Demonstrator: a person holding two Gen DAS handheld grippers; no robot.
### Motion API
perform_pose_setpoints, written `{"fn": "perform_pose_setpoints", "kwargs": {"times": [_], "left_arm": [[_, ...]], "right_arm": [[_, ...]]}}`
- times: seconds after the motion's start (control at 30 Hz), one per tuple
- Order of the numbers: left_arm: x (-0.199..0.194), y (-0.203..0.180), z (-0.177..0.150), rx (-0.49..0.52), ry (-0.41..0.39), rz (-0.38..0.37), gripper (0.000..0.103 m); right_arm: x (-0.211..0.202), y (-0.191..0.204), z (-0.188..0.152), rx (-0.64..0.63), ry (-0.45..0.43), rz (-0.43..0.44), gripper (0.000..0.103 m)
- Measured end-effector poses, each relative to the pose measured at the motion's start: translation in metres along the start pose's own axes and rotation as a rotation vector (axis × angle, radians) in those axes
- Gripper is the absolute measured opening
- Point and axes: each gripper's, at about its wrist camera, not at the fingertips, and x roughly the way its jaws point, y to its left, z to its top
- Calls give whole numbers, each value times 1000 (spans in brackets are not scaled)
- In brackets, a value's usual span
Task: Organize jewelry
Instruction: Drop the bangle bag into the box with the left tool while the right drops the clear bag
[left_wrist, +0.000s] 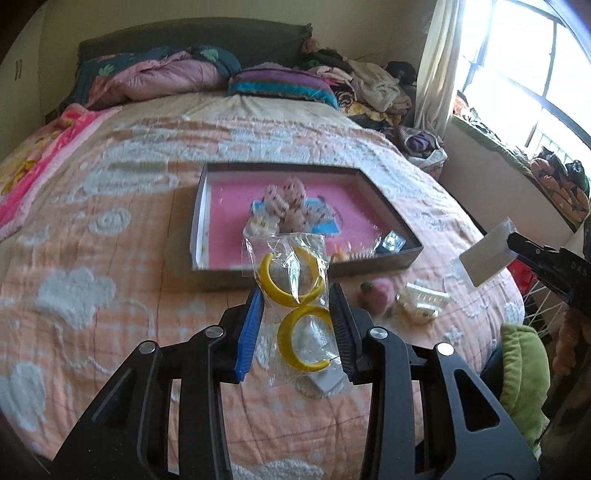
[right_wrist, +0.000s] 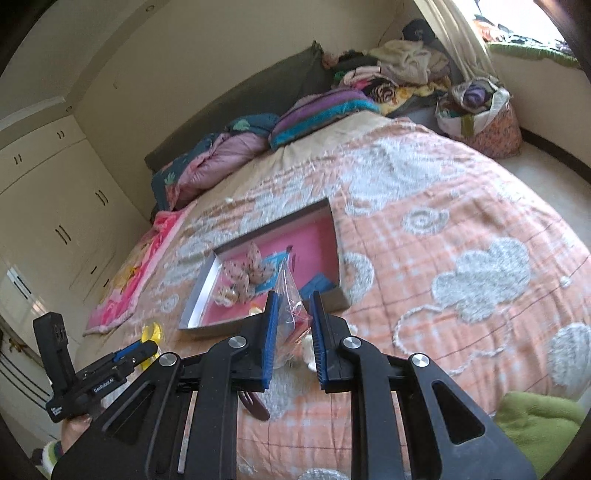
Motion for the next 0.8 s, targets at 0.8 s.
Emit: {"fn": "perform_pose_setpoints", "kwargs": {"times": [0.8], "left_arm": [[6,-28,56,72,-67,-27,28]], "right_arm": [[-2,60,62,-155,-98,91,17]]}}
